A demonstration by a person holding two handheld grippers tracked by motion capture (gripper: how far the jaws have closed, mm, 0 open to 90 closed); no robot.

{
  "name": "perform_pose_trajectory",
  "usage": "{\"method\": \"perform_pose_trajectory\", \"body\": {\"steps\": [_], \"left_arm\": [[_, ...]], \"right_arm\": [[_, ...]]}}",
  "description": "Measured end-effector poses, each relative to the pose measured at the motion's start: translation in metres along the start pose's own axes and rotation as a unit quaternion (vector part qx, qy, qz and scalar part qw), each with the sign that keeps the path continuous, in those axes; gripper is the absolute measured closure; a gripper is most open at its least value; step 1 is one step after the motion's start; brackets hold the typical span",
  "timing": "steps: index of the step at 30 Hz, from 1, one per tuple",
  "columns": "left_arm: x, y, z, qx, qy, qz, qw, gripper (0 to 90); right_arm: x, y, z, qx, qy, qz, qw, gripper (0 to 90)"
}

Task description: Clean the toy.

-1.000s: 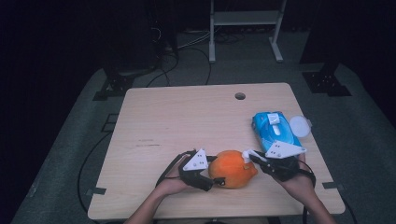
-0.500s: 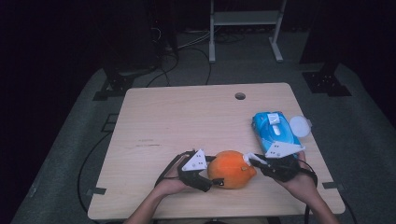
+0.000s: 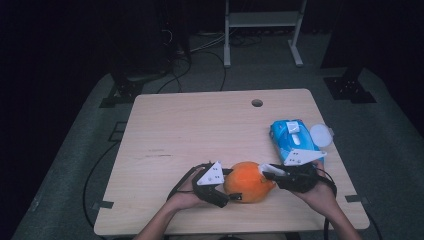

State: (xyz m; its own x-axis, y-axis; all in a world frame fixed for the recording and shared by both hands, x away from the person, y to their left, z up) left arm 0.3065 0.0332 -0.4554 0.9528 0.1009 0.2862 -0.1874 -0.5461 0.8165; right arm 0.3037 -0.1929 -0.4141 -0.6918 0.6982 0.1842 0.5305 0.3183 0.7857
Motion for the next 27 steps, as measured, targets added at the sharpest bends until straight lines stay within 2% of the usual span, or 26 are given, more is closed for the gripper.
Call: {"method": "perform_pose_trajectory", "body": {"steps": [5, 9, 12, 15, 17, 18, 20, 22, 23, 25, 26, 27], "left_arm": [[-0.001, -0.001, 0.002, 0.005, -0.001, 0.0, 1.0, 25.8], [-0.001, -0.001, 0.002, 0.008, -0.001, 0.004, 1.0, 25.7], [-0.002, -0.001, 0.003, 0.006, -0.002, 0.011, 0.9999, 25.7], [-0.001, -0.001, 0.002, 0.011, -0.002, 0.006, 0.9999, 24.8], [0.002, -0.001, 0.001, 0.009, -0.004, -0.014, 0.9999, 20.7], [0.005, 0.0, 0.0, 0.005, -0.006, -0.03, 0.9995, 18.2], [0.012, 0.003, -0.001, -0.012, -0.007, -0.082, 0.9966, 13.0], [0.014, 0.005, 0.0, -0.021, -0.007, -0.1, 0.9947, 12.7], [0.014, 0.006, 0.002, -0.018, -0.006, -0.1, 0.9948, 14.4], [0.01, 0.007, 0.003, -0.018, -0.003, -0.085, 0.9962, 19.5], [0.008, 0.008, 0.003, -0.018, -0.001, -0.08, 0.9966, 21.9], [0.005, 0.01, 0.004, -0.016, 0.003, -0.064, 0.9978, 23.1]], "right_arm": [[-0.002, -0.001, 0.007, -0.012, -0.011, 0.015, 0.9998, 72.0], [-0.001, 0.001, 0.008, -0.017, -0.024, 0.009, 0.9995, 78.2], [0.009, 0.006, 0.002, -0.029, -0.001, 0.004, 0.9996, 79.1], [0.012, 0.007, 0.003, -0.026, 0.001, -0.003, 0.9996, 79.3], [0.012, 0.006, 0.005, -0.025, 0.007, 0.003, 0.9997, 79.4], [0.011, 0.006, 0.005, -0.025, 0.011, 0.004, 0.9996, 79.3], [0.012, 0.005, 0.005, -0.024, 0.013, 0.006, 0.9996, 79.4], [0.017, 0.005, 0.004, -0.025, 0.023, 0.005, 0.9994, 79.6], [0.021, 0.006, 0.004, -0.025, 0.023, -0.001, 0.9994, 79.6], [0.027, 0.006, 0.005, -0.026, 0.017, -0.01, 0.9995, 79.7], [0.032, 0.008, 0.006, -0.028, 0.024, -0.014, 0.9992, 79.7], [0.035, 0.008, 0.006, -0.029, 0.028, -0.017, 0.999, 79.7]]}}
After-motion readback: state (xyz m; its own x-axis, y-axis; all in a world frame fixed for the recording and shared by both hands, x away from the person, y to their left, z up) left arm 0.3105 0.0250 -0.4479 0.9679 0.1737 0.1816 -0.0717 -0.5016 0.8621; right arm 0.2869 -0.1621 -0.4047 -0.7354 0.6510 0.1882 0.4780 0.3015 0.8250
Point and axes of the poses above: each handheld gripper's, and its own axes: z roughly forward along the jaws, y roughly out of its top, x roughly to its left, the point moved 4 cm from there along z, roughly forward along the jaws, and after that the axes turned 12 degrees about z, right-handed, at the moved point
